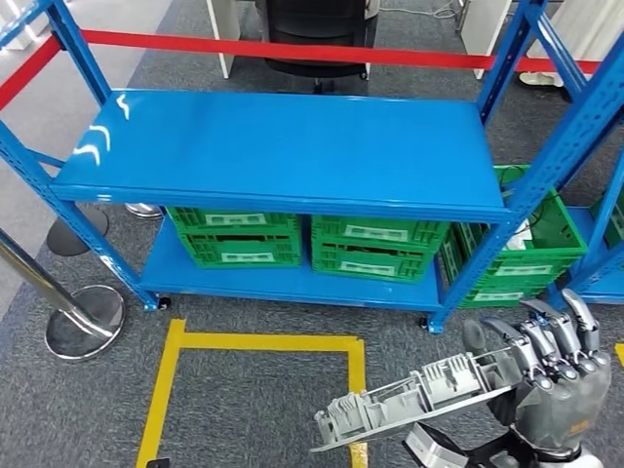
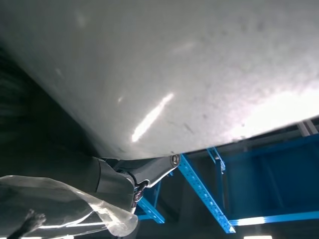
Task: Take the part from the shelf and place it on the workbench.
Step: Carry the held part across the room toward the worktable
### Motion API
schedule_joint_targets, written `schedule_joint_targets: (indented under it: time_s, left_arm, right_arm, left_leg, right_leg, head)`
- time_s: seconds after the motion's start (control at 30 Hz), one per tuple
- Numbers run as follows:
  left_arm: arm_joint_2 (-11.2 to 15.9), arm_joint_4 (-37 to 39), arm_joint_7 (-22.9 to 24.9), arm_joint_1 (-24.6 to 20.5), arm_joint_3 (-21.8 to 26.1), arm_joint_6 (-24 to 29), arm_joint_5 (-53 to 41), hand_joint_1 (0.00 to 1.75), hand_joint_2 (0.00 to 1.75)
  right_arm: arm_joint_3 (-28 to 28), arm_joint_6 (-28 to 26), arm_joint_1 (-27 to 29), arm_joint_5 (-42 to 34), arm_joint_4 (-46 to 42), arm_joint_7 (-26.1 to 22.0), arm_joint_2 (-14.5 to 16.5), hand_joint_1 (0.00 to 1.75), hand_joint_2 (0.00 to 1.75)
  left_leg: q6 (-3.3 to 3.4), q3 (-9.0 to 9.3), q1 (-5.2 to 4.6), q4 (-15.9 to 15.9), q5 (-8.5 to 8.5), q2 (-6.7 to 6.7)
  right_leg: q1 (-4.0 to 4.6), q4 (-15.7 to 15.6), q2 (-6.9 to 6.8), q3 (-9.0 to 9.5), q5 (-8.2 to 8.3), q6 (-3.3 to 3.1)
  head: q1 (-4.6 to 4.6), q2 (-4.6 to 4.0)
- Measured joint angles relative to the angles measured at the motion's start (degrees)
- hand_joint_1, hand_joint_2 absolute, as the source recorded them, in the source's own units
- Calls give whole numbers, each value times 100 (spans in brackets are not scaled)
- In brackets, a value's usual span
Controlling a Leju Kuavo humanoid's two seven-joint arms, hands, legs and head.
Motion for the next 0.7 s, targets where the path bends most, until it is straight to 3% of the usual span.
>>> schedule_joint_targets:
  time_s: [0.07,0.13,0.17,0.2,0.27,0.3,0.33,0.37,0.4,0.47,0.53,0.57,0.63,0.7]
  left_arm:
    - [4,0,-2,4,-11,10,-7,0,175]
    - [9,3,-4,15,-21,14,-10,0,175]
    - [13,5,-3,21,-24,15,-11,0,175]
    - [15,7,-3,24,-27,16,-10,0,175]
    - [14,9,3,23,-32,18,-11,0,175]
    - [15,9,9,20,-32,21,-11,0,175]
    - [15,9,16,19,-32,31,-11,0,175]
    - [15,9,23,18,-33,56,-11,0,175]
    - [15,9,28,19,-33,93,-10,0,175]
    - [19,9,43,20,-33,173,-10,0,175]
    - [21,9,75,4,-39,213,-25,0,175]
    - [23,9,100,-8,-47,226,-41,0,175]
    - [22,9,144,-15,-64,244,-72,0,175]
    - [20,9,174,1,-73,250,-80,0,175]
  right_arm:
    - [-10,-1,13,1,30,0,9,175,175]
    - [-23,-1,20,2,56,0,24,175,175]
    - [-28,-1,21,0,68,0,32,175,175]
    - [-32,-1,21,-10,79,-1,39,175,175]
    - [-38,-2,27,-57,104,-2,50,175,175]
    - [-39,-2,28,-90,121,-3,52,175,175]
    - [-40,-2,29,-124,143,-3,53,175,175]
    - [-42,-1,31,-149,168,-4,55,175,175]
    - [-42,-2,33,-156,194,-5,58,175,175]
    - [-45,-2,38,-117,244,-7,72,175,175]
    - [-56,-1,58,-45,284,-7,90,175,175]
    - [-64,-1,71,-17,302,-7,97,175,175]
    - [-79,-1,91,27,336,-7,109,175,175]
    - [-82,-1,99,51,364,-7,117,175,175]
  left_leg:
    - [-29,-80,-27,119,51,-19]
    - [-53,-108,-24,152,77,-29]
    - [-78,-134,-12,210,-38,-33]
    - [-113,-171,3,356,-264,-37]
    - [-170,-264,24,955,-904,-41]
    - [-179,-297,29,1312,-1128,-41]
    - [-173,-293,31,1589,-1222,-42]
    - [-148,-216,27,1692,-1167,-43]
    - [-107,-61,17,1593,-1013,-43]
    - [21,455,-33,896,-707,27]
    - [125,914,-104,135,-689,150]
    - [152,1020,-135,-80,-734,188]
    - [155,1047,-138,-266,-716,138]
    - [162,1009,-107,-371,-617,63]
  right_leg:
    - [10,-316,1,180,-208,-84]
    - [3,-290,-20,84,-188,-215]
    - [3,-272,-29,27,-144,-279]
    - [2,-263,-38,-43,-90,-335]
    - [15,-252,-42,-178,35,-391]
    - [26,-244,-45,-248,102,-394]
    - [39,-237,-48,-320,165,-397]
    - [58,-232,-49,-398,222,-403]
    - [78,-229,-51,-475,272,-409]
    - [112,-232,-81,-573,347,-420]
    - [124,-237,-149,-602,410,-402]
    - [122,-244,-192,-609,442,-379]
    - [114,-256,-285,-629,486,-319]
    - [112,-92,-213,-733,323,-268]
  head:
    - [16,1]
    - [-4,2]
    - [-13,2]
    - [-24,2]
    - [-55,2]
    - [-64,2]
    - [-68,2]
    - [-70,2]
    - [-69,2]
    - [-68,2]
    - [-66,1]
    - [-67,1]
    - [-63,1]
    - [-57,1]
